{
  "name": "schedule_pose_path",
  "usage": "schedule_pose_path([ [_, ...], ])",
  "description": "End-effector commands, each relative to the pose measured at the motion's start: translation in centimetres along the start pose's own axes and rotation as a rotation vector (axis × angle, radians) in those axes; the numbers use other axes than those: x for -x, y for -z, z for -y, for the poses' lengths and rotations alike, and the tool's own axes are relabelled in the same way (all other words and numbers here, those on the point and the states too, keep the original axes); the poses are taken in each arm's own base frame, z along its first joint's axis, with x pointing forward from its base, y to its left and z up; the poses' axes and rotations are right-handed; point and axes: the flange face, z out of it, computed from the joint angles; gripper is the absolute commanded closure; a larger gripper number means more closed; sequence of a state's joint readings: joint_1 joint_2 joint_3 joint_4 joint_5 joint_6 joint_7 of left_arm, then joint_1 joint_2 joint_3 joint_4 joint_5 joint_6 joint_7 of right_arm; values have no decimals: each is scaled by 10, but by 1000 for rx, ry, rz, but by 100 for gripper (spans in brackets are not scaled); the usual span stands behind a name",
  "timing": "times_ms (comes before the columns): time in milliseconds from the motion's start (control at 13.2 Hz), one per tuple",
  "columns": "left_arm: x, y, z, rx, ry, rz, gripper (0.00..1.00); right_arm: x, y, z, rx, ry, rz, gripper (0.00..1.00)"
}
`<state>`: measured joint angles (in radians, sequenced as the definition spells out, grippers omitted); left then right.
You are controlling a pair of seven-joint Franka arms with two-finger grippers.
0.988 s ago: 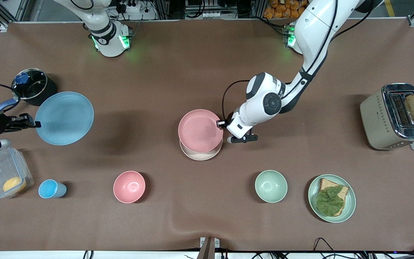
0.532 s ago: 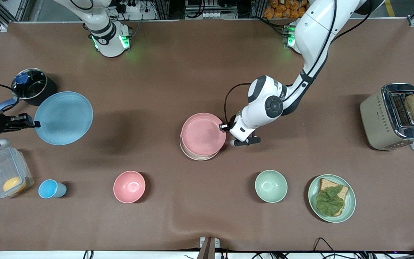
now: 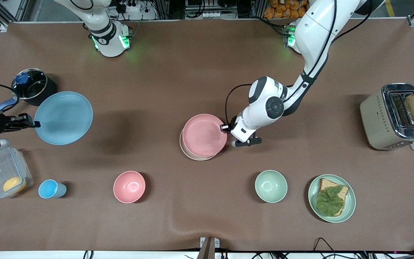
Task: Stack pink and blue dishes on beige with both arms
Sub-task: 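Lower the pink plate onto the beige plate with the left gripper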
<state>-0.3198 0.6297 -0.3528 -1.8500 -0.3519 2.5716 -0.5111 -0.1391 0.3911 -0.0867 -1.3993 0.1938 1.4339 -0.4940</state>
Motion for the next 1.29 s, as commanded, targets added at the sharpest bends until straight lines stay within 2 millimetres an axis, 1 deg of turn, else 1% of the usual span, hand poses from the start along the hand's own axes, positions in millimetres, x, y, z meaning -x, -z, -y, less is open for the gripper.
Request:
schedule_pose_path([
  [0, 3, -5, -10, -18, -18, -25, 100, 6, 2, -5, -4, 7, 4, 100],
  [76, 6, -8, -10, -29, -20, -27, 100, 6, 2, -5, -5, 9, 3, 100],
  [608, 2, -7, -9, -36, -18, -37, 100, 6, 2, -6, -5, 7, 5, 100],
  [836, -2, -7, -13, -28, -15, -40, 100, 6, 2, -6, -5, 7, 5, 100],
  [1216, -3, -6, -15, -25, -13, -41, 100, 6, 2, -6, -6, 8, 4, 100],
])
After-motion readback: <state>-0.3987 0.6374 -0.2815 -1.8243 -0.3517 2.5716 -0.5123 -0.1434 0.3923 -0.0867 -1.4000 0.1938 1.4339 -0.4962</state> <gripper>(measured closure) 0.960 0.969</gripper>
